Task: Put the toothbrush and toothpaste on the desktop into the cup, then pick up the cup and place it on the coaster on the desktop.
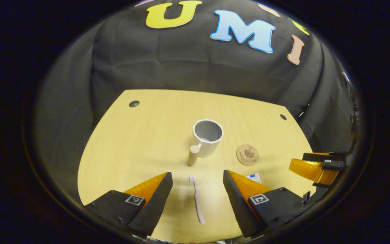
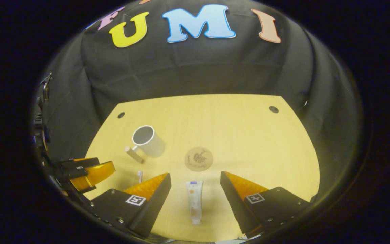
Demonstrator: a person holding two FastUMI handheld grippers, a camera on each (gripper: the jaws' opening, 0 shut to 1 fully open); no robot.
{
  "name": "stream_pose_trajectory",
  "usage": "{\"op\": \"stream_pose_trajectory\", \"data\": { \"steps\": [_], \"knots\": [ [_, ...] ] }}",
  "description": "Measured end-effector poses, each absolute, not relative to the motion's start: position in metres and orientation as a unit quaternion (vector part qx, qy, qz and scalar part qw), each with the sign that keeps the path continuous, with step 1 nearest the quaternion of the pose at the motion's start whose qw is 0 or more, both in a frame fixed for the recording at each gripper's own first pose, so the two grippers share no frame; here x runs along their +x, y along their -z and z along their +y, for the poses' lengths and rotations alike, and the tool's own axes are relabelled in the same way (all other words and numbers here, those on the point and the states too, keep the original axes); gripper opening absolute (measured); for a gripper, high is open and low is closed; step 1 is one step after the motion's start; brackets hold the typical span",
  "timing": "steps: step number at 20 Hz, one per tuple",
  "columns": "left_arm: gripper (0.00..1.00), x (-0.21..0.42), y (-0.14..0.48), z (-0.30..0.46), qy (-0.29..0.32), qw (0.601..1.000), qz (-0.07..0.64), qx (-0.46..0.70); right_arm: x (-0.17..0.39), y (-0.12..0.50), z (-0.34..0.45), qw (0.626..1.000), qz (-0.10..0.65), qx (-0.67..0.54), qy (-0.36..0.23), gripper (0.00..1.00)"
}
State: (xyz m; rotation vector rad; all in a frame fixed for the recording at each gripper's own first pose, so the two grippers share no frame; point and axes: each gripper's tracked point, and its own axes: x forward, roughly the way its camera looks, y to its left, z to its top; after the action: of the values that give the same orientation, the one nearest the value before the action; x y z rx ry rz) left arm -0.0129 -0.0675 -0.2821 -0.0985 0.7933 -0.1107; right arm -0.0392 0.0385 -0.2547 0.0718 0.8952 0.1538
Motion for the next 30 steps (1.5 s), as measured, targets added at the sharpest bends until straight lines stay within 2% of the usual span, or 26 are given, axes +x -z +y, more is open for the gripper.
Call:
{"op": "stream_pose_trajectory", "data": {
  "steps": [2, 3, 8, 9, 10, 12, 13, 14, 15, 24, 27, 28, 29, 30],
  "knots": [
    [0.94, -0.018, 0.304, -0.066, 0.049, 0.907, 0.417, -0.047, -0.048, 0.27, 0.037, 0.889, 0.451, 0.033, -0.073, 0.92],
    [0.98, -0.022, 0.314, -0.065, 0.047, 0.9, 0.431, -0.045, -0.05, 0.277, 0.036, 0.884, 0.46, 0.032, -0.072, 0.92],
    [0.98, -0.035, 0.35, -0.07, 0.053, 0.872, 0.484, -0.044, -0.064, 0.312, 0.034, 0.854, 0.515, 0.025, -0.071, 0.93],
    [0.94, -0.037, 0.357, -0.071, 0.052, 0.866, 0.495, -0.045, -0.068, 0.323, 0.034, 0.846, 0.527, 0.02, -0.072, 0.92],
    [0.98, -0.039, 0.365, -0.071, 0.048, 0.86, 0.506, -0.044, -0.072, 0.332, 0.034, 0.838, 0.541, 0.016, -0.074, 0.92],
    [0.98, -0.043, 0.381, -0.071, 0.042, 0.848, 0.526, -0.043, -0.079, 0.347, 0.036, 0.823, 0.562, 0.011, -0.077, 0.92],
    [0.94, -0.044, 0.388, -0.071, 0.039, 0.843, 0.535, -0.043, -0.082, 0.355, 0.039, 0.818, 0.569, 0.01, -0.08, 0.92],
    [1.0, -0.046, 0.396, -0.07, 0.037, 0.836, 0.546, -0.043, -0.085, 0.363, 0.04, 0.812, 0.578, 0.007, -0.081, 0.92],
    [0.98, -0.05, 0.404, -0.07, 0.033, 0.83, 0.555, -0.043, -0.089, 0.371, 0.041, 0.805, 0.587, 0.003, -0.082, 0.92],
    [0.98, -0.058, 0.44, -0.055, -0.004, 0.801, 0.598, -0.016, -0.102, 0.408, 0.047, 0.774, 0.628, -0.04, -0.079, 0.92],
    [0.94, -0.057, 0.44, -0.054, -0.012, 0.8, 0.599, -0.008, -0.105, 0.415, 0.047, 0.768, 0.634, -0.049, -0.076, 0.92],
    [0.87, -0.057, 0.44, -0.054, -0.013, 0.799, 0.601, -0.007, -0.104, 0.417, 0.046, 0.768, 0.634, -0.054, -0.074, 0.92],
    [0.87, -0.056, 0.44, -0.055, -0.013, 0.799, 0.601, -0.007, -0.104, 0.418, 0.047, 0.768, 0.634, -0.054, -0.074, 0.92],
    [0.94, -0.056, 0.441, -0.055, -0.015, 0.799, 0.601, -0.009, -0.103, 0.418, 0.047, 0.769, 0.633, -0.053, -0.073, 0.92]
  ]
}}
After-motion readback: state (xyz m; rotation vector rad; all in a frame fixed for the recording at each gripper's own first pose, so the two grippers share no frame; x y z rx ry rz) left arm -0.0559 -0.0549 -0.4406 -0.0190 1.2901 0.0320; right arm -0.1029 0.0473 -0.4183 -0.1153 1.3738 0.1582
